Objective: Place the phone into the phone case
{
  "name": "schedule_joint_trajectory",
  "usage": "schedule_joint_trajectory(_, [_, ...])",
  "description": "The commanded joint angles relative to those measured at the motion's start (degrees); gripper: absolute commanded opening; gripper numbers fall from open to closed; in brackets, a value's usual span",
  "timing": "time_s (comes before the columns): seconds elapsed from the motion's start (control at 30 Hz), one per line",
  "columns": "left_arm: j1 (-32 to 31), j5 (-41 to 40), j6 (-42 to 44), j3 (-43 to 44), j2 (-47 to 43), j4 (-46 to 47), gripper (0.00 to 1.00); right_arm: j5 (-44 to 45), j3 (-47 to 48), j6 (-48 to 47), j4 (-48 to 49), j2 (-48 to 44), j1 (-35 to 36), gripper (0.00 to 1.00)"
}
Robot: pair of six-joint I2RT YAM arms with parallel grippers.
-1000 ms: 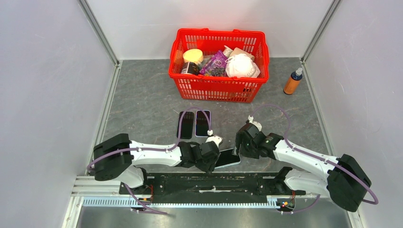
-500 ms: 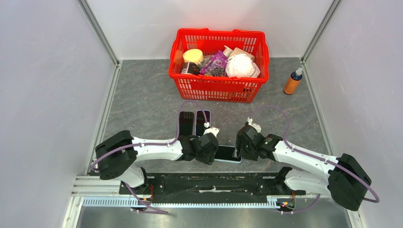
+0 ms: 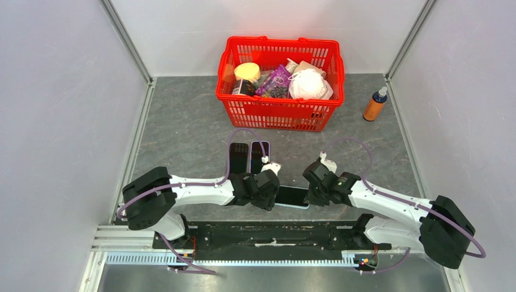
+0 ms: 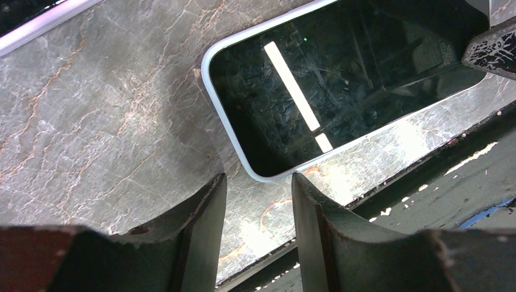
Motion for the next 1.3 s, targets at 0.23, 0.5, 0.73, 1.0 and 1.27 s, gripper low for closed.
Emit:
schedule_joint_trajectory(0.23, [0.74,-0.31,0.97,-1.57,2.7,2.18,0.5,3.3,-0.96,5.97,0.53,11.18,8.05,0.07])
schedule_joint_trajectory(0.5, [0.73,-0.56,0.69,-2.3,1.56,2.04,0.5,10.28,5.25,6.34,-9.08,3.96,8.82,0.27])
schedule_joint_trajectory(0.73, [0.95,-0.44,0.69,-2.37,1.32,1.83,0.5,12.32,9.11,2.97,-12.84,-1.76,5.41,0.45])
schedule_joint_trajectory(1.0, [1.72,0.05,0.68,-2.24,-0.44,1.08,0.5,8.92,6.77,-0.29,-6.28,-0.95,0.72,0.46])
schedule_joint_trajectory(1.27, [4.97,4.33,-1.27,-3.56,-6.58,0.63,0.51,6.45,5.5,-1.43,-1.53,3.29,-0.6,0.46])
